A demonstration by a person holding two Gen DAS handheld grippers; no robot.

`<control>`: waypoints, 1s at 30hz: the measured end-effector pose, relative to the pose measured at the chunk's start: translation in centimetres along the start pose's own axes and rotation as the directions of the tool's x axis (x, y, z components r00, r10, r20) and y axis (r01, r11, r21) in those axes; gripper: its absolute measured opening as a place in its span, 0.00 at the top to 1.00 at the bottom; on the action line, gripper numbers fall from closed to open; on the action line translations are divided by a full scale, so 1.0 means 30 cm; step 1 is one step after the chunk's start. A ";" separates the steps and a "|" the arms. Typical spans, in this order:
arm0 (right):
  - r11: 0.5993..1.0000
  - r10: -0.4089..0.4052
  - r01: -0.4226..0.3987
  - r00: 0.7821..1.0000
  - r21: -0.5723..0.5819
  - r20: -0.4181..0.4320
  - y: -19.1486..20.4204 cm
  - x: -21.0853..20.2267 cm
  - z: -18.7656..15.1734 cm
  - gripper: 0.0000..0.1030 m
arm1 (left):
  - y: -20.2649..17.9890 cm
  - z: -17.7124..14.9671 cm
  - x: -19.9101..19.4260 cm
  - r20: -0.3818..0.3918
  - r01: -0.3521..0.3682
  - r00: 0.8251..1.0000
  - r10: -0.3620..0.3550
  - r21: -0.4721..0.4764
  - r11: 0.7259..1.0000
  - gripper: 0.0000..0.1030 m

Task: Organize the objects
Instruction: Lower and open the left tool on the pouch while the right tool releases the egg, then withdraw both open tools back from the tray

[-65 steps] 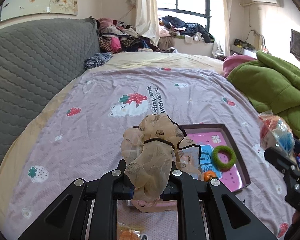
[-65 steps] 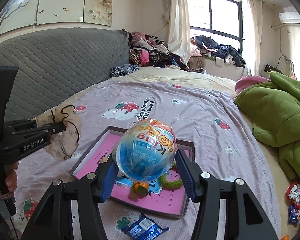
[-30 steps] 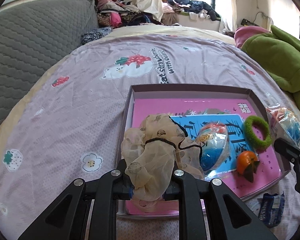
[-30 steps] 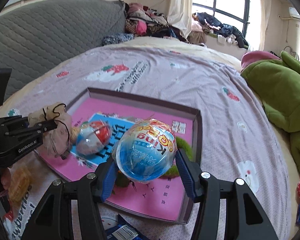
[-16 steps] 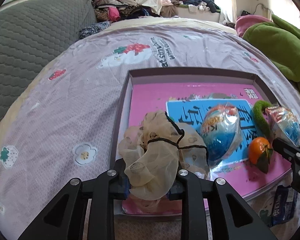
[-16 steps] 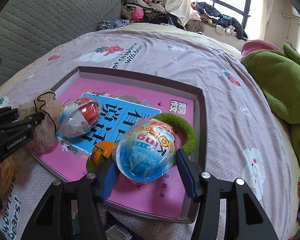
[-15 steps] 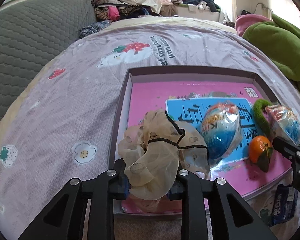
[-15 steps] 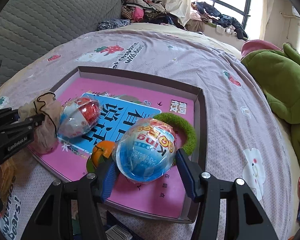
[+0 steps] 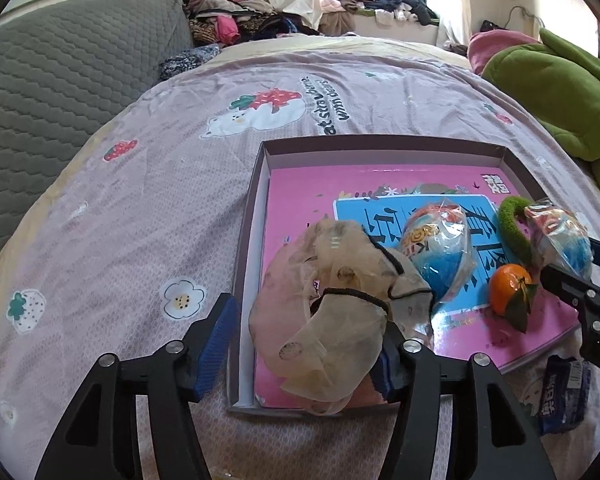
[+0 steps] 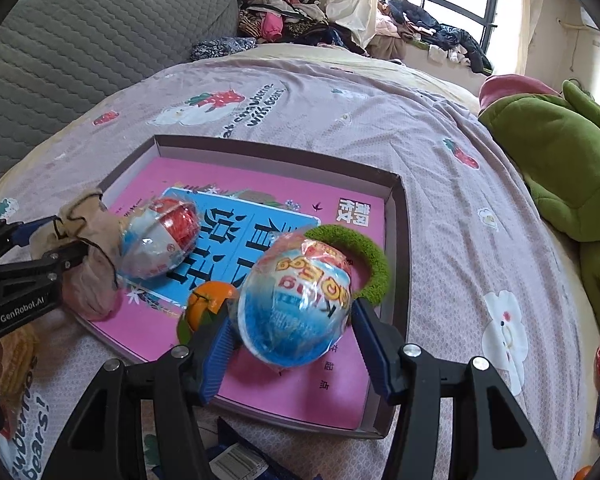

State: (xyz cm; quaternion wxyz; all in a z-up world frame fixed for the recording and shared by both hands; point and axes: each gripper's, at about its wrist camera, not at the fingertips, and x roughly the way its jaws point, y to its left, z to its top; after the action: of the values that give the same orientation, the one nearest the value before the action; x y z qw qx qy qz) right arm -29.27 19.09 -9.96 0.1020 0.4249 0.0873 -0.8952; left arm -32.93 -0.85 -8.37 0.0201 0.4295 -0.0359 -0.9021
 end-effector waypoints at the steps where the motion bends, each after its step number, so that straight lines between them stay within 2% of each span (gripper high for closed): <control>1: 1.000 0.003 -0.003 1.000 0.000 0.001 0.000 -0.004 0.001 0.44 | 0.003 0.000 -0.006 0.003 0.000 1.000 0.000 0.000 1.000 0.38; 8: 1.000 0.016 -0.017 1.000 0.017 0.015 -0.005 -0.036 0.011 0.43 | 0.010 0.002 -0.052 0.015 0.022 1.000 -0.022 -0.007 1.000 0.37; 11: 1.000 0.016 -0.016 0.999 0.020 0.032 -0.009 -0.057 0.017 0.41 | 0.010 0.002 -0.076 0.024 0.029 0.999 -0.029 -0.004 1.000 0.33; 19: 0.999 0.016 -0.018 0.998 0.036 0.060 -0.029 -0.115 0.030 0.39 | 0.028 0.012 -0.166 0.065 0.045 0.997 -0.043 -0.030 0.999 0.33; 30: 0.998 0.032 -0.040 0.983 0.038 0.182 -0.002 -0.376 0.053 0.39 | 0.065 0.035 -0.391 0.167 0.080 0.983 -0.070 -0.058 0.995 0.33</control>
State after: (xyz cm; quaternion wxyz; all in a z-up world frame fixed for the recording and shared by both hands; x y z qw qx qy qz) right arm -23.50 19.99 -0.19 0.1169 0.3450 0.0514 -0.9299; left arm -26.35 -1.97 1.52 -0.0031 0.3537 0.0080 -0.9353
